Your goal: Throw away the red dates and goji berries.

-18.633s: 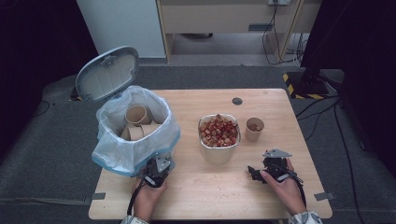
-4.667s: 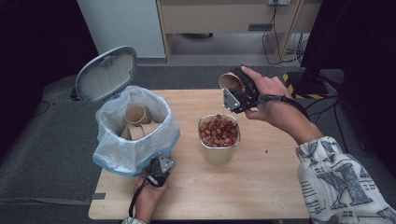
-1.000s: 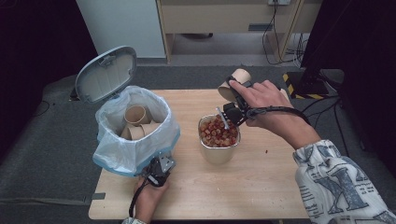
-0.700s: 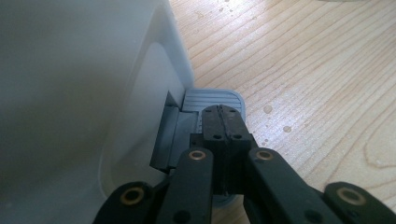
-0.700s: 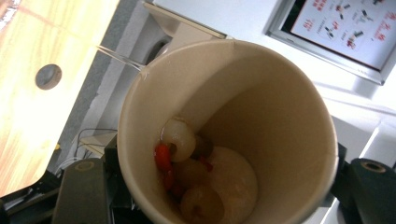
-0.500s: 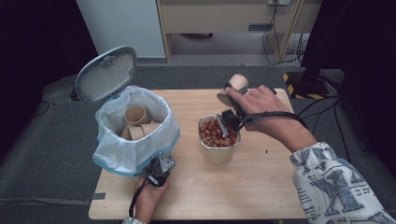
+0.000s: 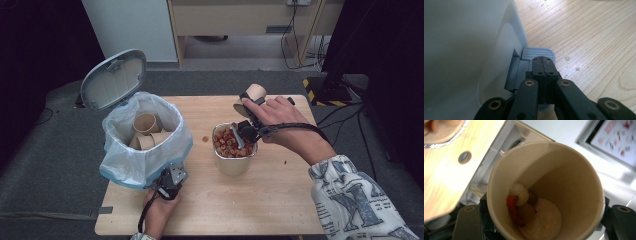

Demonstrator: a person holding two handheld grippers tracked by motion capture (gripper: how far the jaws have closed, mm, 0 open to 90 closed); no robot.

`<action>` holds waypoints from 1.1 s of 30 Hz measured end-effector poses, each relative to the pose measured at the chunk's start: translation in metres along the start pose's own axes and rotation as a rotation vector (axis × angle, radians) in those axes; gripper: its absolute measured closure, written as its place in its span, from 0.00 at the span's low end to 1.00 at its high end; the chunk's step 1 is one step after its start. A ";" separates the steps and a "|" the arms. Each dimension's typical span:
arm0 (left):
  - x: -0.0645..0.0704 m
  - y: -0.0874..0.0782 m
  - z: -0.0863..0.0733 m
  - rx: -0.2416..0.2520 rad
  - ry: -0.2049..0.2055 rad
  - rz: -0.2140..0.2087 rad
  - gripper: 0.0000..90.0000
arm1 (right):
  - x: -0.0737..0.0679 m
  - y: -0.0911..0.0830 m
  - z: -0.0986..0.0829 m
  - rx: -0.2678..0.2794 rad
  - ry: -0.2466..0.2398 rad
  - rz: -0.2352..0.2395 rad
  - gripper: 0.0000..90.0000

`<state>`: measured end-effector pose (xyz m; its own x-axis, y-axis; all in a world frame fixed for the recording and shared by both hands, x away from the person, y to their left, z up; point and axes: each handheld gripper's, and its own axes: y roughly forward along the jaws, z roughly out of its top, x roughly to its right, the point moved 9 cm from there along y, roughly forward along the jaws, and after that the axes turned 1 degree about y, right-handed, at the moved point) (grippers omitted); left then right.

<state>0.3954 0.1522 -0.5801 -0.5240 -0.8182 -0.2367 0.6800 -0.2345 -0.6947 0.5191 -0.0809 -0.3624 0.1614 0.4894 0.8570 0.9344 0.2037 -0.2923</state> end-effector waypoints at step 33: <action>0.000 0.000 0.000 0.004 -0.005 -0.002 0.99 | -0.027 0.007 -0.041 0.100 0.578 0.123 0.34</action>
<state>0.3953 0.1519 -0.5803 -0.5225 -0.8204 -0.2321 0.6809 -0.2377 -0.6927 0.5344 -0.1274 -0.3698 0.4395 -0.0202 0.8980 0.8679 0.2672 -0.4187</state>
